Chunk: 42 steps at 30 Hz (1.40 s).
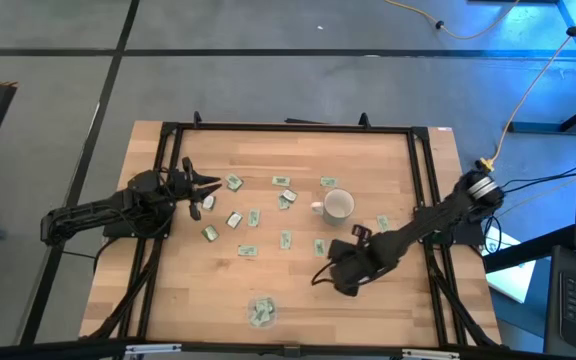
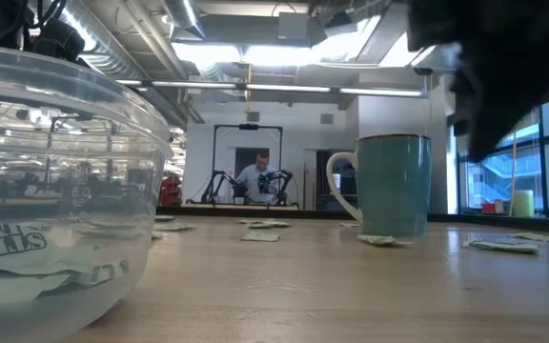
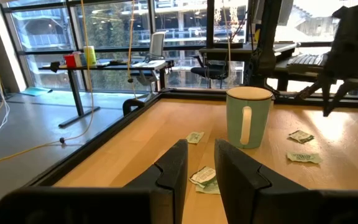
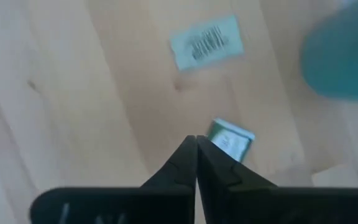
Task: Pick and place Stevia / Truvia into bins
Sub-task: Put the light green stevia packet into the transparent bin
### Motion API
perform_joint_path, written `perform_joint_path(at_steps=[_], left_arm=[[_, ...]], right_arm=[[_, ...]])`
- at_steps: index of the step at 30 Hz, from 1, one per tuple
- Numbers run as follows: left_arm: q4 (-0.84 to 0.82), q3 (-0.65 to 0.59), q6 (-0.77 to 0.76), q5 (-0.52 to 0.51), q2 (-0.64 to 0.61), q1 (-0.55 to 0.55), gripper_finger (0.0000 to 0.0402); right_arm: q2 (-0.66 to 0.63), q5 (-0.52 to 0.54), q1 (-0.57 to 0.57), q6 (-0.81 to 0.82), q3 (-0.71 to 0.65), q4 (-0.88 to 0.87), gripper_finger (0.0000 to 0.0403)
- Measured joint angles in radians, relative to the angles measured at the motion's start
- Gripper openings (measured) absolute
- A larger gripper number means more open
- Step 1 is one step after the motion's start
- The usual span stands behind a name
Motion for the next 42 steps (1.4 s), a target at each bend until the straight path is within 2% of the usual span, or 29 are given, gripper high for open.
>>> perform_joint_path(at_steps=[6, 10, 13, 17, 21, 24, 31, 42], left_arm=[[0.0, 0.0, -0.036, 0.0, 0.0, 0.0, 0.0075], [0.002, 0.0, -0.054, 0.013, 0.0, 0.0, 0.0075], [0.016, -0.001, -0.056, 0.08, 0.0, 0.0, 0.0075], [0.038, 0.0, -0.089, 0.213, 0.017, -0.015, 0.008], [0.046, 0.0, -0.181, 0.226, 0.065, -0.07, 0.0102], [0.043, 0.005, -0.206, 0.191, 0.132, -0.131, 0.0119], [0.044, 0.091, -0.167, 0.043, 0.369, -0.304, 0.013], [0.045, 0.255, -0.14, -0.196, 0.904, -0.612, 0.013]], right_arm=[[-0.083, 0.002, 0.007, 0.003, -0.207, 0.141, 0.0011], [-0.086, 0.001, -0.001, 0.051, -0.268, 0.197, 0.0011], [-0.086, 0.014, -0.002, 0.02, -0.293, 0.233, 0.0012], [-0.086, 0.111, -0.001, -0.033, -0.318, 0.252, 0.0012], [-0.086, 0.234, -0.004, -0.085, -0.329, 0.25, 0.0012], [-0.086, 0.285, -0.009, -0.128, -0.329, 0.253, 0.0012], [-0.086, 0.297, -0.048, -0.129, -0.329, 0.267, 0.0012], [-0.086, 0.296, -0.056, -0.079, -0.329, 0.267, 0.0012]])
